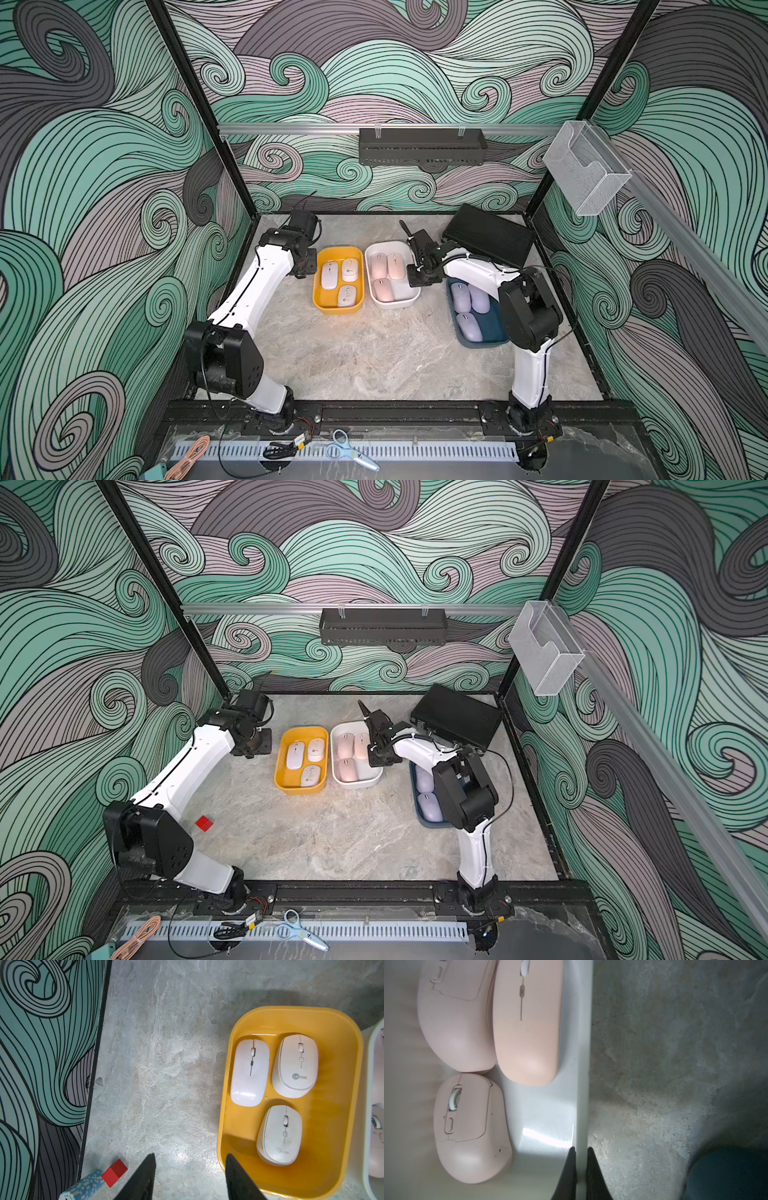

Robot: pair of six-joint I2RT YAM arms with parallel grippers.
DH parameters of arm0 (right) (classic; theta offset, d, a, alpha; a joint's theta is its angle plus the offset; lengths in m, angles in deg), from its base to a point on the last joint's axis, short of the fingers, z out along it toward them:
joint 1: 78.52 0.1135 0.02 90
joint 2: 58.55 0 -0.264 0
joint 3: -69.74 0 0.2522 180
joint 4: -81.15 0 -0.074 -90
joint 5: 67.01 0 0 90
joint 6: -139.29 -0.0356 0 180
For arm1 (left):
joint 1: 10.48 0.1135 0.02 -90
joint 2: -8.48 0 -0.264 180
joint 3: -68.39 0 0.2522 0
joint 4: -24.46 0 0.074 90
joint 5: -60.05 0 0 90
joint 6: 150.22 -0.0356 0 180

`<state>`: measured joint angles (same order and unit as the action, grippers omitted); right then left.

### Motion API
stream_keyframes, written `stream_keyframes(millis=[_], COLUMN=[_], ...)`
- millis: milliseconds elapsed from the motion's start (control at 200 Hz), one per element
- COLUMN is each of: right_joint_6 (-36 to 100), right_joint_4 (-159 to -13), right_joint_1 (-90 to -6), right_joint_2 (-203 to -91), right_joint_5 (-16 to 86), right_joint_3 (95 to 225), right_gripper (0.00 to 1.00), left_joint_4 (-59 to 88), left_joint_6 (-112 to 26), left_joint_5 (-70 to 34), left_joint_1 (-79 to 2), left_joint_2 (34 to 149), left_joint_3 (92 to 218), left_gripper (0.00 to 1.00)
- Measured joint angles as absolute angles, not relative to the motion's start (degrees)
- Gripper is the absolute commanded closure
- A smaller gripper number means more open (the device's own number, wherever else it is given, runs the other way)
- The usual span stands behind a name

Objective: Place the mice by color into the storage box
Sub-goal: Move the storage box to the center of the board.

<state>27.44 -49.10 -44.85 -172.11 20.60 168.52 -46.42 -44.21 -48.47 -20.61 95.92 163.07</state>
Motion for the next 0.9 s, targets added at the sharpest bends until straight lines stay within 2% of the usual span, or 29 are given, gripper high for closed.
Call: stream_keyframes(millis=[300,530,630,675,765,901], right_joint_6=[20.8,18.4,18.4,18.4,19.1,20.8], right_joint_4=[-48.4,-49.9,-50.0,-49.8,-49.1,-47.0], right_joint_1=[-41.7,-40.9,-40.7,-40.6,-40.6,-41.5], right_joint_2=[-169.9,-169.7,-169.7,-169.5,-167.9,-161.3], right_joint_5=[19.0,20.6,21.2,21.2,20.8,19.9], right_joint_3=[165.7,164.4,164.4,164.4,164.0,163.1], right_gripper=[0.95,0.88,0.74,0.63,0.47,0.37], left_joint_4=[-45.7,-45.0,-45.0,-45.0,-44.9,-44.2], left_joint_6=[-44.1,-44.1,-44.1,-44.1,-44.1,-44.2], left_joint_5=[-45.5,-43.5,-43.2,-43.1,-42.5,-40.1], left_joint_1=[-20.6,-20.6,-20.6,-20.6,-20.6,-20.6], left_joint_2=[94.8,94.0,94.0,94.0,93.9,93.0], left_joint_3=[162.5,162.3,162.2,162.2,162.1,161.2], left_gripper=[0.46,0.46,0.46,0.46,0.46,0.37])
